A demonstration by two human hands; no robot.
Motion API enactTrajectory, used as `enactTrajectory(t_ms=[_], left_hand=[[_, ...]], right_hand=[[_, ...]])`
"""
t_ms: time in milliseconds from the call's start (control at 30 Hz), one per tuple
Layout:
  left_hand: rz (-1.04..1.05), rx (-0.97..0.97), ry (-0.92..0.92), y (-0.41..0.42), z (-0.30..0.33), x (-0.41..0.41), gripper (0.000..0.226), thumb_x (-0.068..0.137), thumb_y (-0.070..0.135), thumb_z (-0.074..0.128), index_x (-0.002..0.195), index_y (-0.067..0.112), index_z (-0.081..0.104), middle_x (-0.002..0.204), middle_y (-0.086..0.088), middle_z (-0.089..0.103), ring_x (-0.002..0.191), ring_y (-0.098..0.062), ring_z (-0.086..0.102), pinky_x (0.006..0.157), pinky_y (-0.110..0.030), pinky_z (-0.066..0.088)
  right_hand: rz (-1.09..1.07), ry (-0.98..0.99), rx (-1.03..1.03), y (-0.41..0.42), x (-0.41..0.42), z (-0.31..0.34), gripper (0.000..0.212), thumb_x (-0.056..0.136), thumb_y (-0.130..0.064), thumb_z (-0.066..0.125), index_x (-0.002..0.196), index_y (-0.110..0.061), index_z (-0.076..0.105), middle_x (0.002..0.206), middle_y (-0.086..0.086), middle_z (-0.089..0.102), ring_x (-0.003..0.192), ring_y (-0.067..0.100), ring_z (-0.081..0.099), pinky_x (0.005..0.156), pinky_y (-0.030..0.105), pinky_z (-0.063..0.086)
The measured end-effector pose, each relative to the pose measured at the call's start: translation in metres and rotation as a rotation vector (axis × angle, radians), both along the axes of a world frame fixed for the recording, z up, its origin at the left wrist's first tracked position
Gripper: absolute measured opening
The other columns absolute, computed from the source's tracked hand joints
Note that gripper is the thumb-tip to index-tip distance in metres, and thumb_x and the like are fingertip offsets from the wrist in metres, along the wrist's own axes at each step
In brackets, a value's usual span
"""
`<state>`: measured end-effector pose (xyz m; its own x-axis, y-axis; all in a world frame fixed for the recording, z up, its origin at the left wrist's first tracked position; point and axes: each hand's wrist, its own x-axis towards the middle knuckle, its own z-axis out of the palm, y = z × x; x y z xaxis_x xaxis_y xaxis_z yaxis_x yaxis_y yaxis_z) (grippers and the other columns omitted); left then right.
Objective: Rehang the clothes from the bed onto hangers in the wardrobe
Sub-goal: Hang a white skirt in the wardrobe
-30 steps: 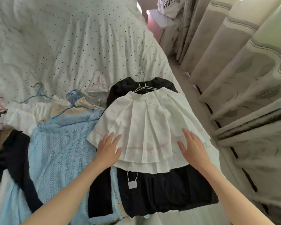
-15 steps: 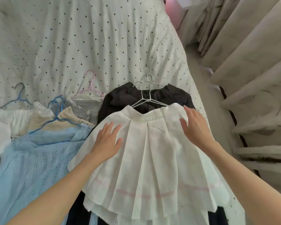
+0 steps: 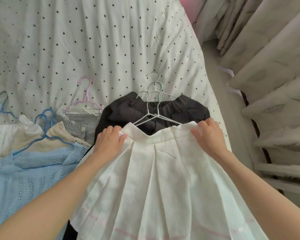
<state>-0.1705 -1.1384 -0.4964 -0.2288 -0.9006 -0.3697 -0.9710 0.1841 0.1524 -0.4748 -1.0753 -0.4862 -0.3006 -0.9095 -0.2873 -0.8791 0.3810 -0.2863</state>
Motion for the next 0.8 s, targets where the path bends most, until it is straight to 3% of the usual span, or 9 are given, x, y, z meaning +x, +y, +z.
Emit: enactTrajectory(t_ms=[133, 233, 500, 600, 700, 800], left_hand=[[0.013, -0.07, 0.078, 0.006, 0.016, 0.003, 0.032, 0.093, 0.032, 0.051, 0.107, 0.004, 0.054, 0.1, -0.017, 0.052, 0.096, -0.037, 0.05, 0.078, -0.046, 0.041], [-0.014, -0.114, 0.16, 0.018, 0.029, 0.007, 0.028, 0.089, 0.027, 0.058, 0.099, 0.001, 0.057, 0.095, -0.018, 0.051, 0.089, -0.037, 0.051, 0.069, -0.048, 0.046], [0.052, -0.033, 0.294, 0.05, 0.081, 0.02, 0.031, 0.093, 0.035, 0.05, 0.108, 0.008, 0.048, 0.104, -0.014, 0.057, 0.102, -0.034, 0.05, 0.08, -0.041, 0.038], [0.021, -0.106, 0.372, 0.063, 0.115, 0.018, 0.034, 0.092, 0.037, 0.051, 0.112, 0.009, 0.052, 0.104, -0.013, 0.06, 0.104, -0.034, 0.051, 0.085, -0.041, 0.037], [-0.018, -0.185, 0.421, 0.081, 0.152, 0.011, 0.033, 0.091, 0.043, 0.05, 0.101, 0.012, 0.056, 0.096, -0.007, 0.061, 0.099, -0.031, 0.052, 0.084, -0.04, 0.033], [-0.119, -0.226, 0.561, 0.101, 0.188, -0.005, 0.038, 0.088, 0.045, 0.053, 0.081, 0.008, 0.054, 0.071, 0.001, 0.051, 0.085, -0.028, 0.05, 0.077, -0.038, 0.034]], right_hand=[[0.099, -0.032, 0.048, 0.006, -0.002, 0.01, 0.032, 0.091, -0.028, 0.055, 0.101, 0.003, 0.054, 0.098, 0.018, 0.055, 0.097, 0.036, 0.047, 0.08, 0.041, 0.036], [0.109, -0.079, 0.056, 0.015, 0.001, 0.022, 0.022, 0.095, -0.027, 0.048, 0.093, -0.005, 0.045, 0.09, 0.017, 0.056, 0.093, 0.033, 0.048, 0.069, 0.037, 0.029], [0.074, -0.078, -0.075, 0.06, 0.014, 0.082, 0.026, 0.094, -0.026, 0.051, 0.08, -0.007, 0.041, 0.085, 0.016, 0.055, 0.086, 0.035, 0.051, 0.065, 0.037, 0.03], [0.044, -0.073, -0.159, 0.09, 0.019, 0.118, 0.028, 0.093, -0.027, 0.053, 0.084, -0.001, 0.05, 0.089, 0.016, 0.057, 0.088, 0.035, 0.051, 0.07, 0.04, 0.036], [0.012, -0.061, -0.209, 0.135, 0.023, 0.158, 0.029, 0.094, -0.027, 0.052, 0.086, 0.001, 0.052, 0.087, 0.012, 0.055, 0.083, 0.032, 0.049, 0.069, 0.04, 0.036], [-0.05, -0.01, -0.257, 0.188, 0.019, 0.199, 0.034, 0.095, -0.032, 0.049, 0.088, 0.002, 0.053, 0.083, 0.011, 0.056, 0.081, 0.032, 0.05, 0.072, 0.044, 0.041]])
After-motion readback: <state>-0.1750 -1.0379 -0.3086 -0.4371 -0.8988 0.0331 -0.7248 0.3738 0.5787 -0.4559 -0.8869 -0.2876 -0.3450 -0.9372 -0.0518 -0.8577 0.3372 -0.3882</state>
